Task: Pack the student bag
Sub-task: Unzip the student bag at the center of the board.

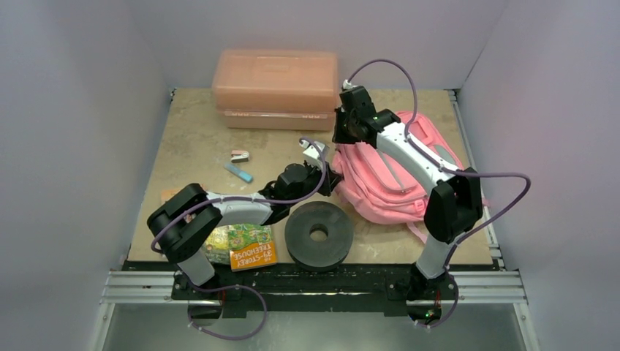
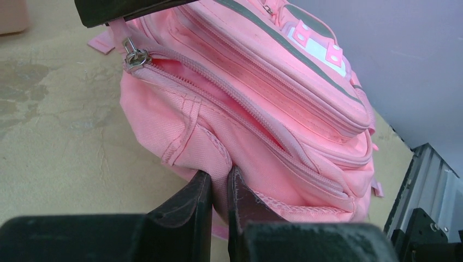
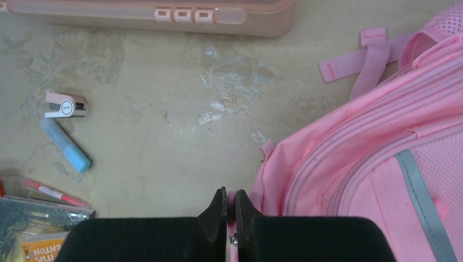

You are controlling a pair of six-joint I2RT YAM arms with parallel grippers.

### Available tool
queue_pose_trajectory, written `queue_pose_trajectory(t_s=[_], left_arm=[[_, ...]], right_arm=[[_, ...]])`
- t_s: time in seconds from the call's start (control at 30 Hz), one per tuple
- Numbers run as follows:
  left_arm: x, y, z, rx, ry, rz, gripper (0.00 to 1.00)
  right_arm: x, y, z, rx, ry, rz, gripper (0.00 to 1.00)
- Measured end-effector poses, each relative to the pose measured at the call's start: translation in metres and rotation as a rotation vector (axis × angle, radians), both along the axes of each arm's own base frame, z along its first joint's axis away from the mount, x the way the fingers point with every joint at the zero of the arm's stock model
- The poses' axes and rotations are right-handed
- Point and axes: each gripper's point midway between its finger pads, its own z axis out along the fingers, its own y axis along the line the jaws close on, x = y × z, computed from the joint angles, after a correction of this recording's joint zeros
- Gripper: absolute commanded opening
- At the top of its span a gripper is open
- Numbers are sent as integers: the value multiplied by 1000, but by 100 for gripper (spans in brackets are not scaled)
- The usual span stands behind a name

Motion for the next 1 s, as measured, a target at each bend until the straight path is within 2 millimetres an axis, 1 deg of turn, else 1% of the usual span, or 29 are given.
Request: queue_pose_trajectory(t_s=[0.17, 0.3, 0.37, 0.47, 0.5, 0.57, 0.63, 0.67, 0.73, 0.8, 0.83, 0.87, 0.93, 1.0], left_arm=[[6, 9, -6, 0, 6, 86, 0], [7, 4, 0, -26, 3, 116, 0], [9, -4, 2, -59, 18, 116, 0], [2, -20, 0, -91, 54, 72, 0], [-4, -25, 1, -100, 66, 48, 6], [-17, -34, 3, -118, 83, 1, 21], [-33, -40, 6, -132, 101, -53, 41], [-41, -41, 8, -136, 108, -81, 48], [-60, -39, 12, -145, 118, -140, 58], [-79, -30, 15, -152, 138, -196, 63], [-85, -23, 16, -156, 146, -213, 65], [-88, -17, 17, -158, 153, -218, 66], [-86, 0, 19, -158, 158, -202, 72], [-77, 19, 23, -158, 169, -159, 76]], right_arm=[[7, 19, -6, 12, -27, 131, 0], [6, 25, -2, 24, -48, 194, 0], [7, 18, 1, 6, -65, 186, 0], [-1, -5, 4, -41, -83, 118, 0], [-7, -15, 5, -56, -87, 85, 0], [-24, -34, 11, -71, -101, 19, 0], [-40, -50, 15, -72, -124, -21, 0], [-50, -56, 16, -66, -139, -33, 0], [-65, -66, 16, -52, -171, -43, 0], [-77, -75, 14, -41, -197, -50, 0], [-80, -78, 14, -37, -209, -53, 0], [-81, -79, 14, -34, -219, -54, 0], [-81, -82, 14, -30, -234, -58, 0], [-78, -82, 12, -24, -246, -57, 0]])
